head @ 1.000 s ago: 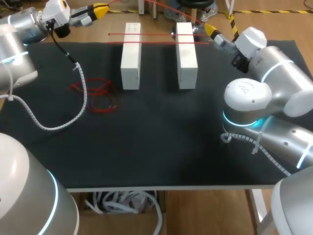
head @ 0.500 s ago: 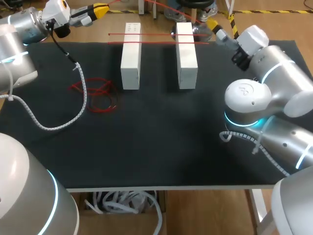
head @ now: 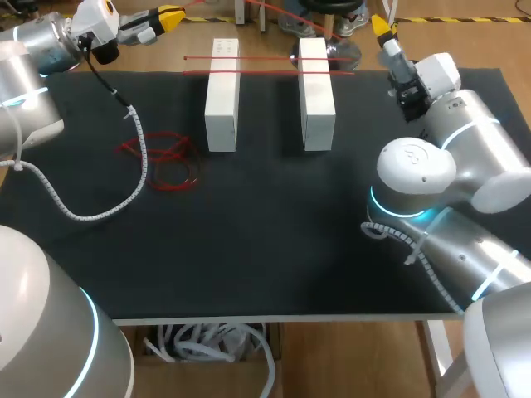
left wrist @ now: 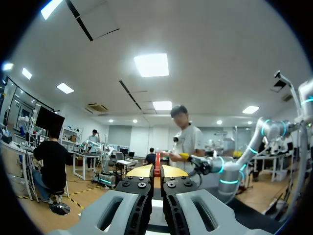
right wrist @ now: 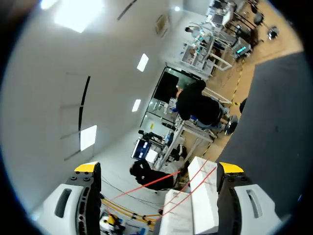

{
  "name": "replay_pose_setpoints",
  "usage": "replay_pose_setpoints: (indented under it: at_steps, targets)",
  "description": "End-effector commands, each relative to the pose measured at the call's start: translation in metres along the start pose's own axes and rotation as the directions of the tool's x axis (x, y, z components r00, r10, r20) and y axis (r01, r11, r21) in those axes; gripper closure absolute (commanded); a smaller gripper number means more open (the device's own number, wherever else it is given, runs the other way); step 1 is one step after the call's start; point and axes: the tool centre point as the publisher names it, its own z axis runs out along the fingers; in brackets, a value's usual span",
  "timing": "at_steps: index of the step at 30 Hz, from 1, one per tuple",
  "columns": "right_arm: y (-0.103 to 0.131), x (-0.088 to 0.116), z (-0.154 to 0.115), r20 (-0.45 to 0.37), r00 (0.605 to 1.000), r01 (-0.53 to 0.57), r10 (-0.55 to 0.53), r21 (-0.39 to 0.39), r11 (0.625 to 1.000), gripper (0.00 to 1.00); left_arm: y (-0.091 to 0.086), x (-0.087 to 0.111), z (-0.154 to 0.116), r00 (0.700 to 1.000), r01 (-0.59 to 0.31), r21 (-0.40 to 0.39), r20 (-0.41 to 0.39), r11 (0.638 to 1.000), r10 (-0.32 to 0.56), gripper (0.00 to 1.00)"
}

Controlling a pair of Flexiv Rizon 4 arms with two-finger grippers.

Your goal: Grab the tape and strap the tape.

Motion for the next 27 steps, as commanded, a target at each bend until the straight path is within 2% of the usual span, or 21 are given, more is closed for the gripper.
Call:
replay_pose_setpoints:
  at_steps: [1, 6, 10, 12, 19, 24, 27]
  targets:
    - [-0.002, 0.003, 0.002, -0.286, 0.897, -0.341, 0.338, 0.042, 0.939, 0.0, 0.0, 0.0, 0.0, 1.0, -0.001, 0.002, 0.0, 1.0, 0.001, 1.0]
    - [-0.002, 0.026, -0.005, -0.292, 0.872, -0.391, 0.392, 0.063, 0.918, 0.0, 0.0, 0.0, 0.0, 1.0, -0.001, 0.002, 0.0, 1.0, 0.001, 1.0]
    - [-0.001, 0.033, -0.008, -0.3, 0.879, -0.368, 0.37, 0.065, 0.927, 0.0, 0.0, 0.0, 0.0, 1.0, -0.001, 0.002, 0.0, 1.0, 0.001, 1.0]
    - [-0.001, 0.033, -0.009, -0.286, 0.881, -0.371, 0.376, 0.074, 0.926, 0.0, 0.0, 0.0, 0.0, 1.0, -0.001, 0.002, 0.0, 1.0, 0.001, 1.0]
    - [-0.012, 0.02, 0.004, -0.227, 0.931, -0.276, 0.286, 0.075, 0.958, 0.0, 0.0, 0.0, 0.0, 1.0, -0.001, 0.002, 0.0, 1.0, 0.001, 1.0]
    - [-0.017, 0.018, 0.011, -0.232, 0.916, -0.321, 0.327, 0.064, 0.945, 0.0, 0.0, 0.0, 0.0, 1.0, -0.001, 0.002, 0.0, 1.0, 0.001, 1.0]
    - [-0.022, 0.017, 0.016, -0.225, 0.92, -0.316, 0.32, 0.053, 0.947, 0.0, 0.0, 0.0, 0.0, 1.0, -0.001, 0.002, 0.0, 1.0, 0.001, 1.0]
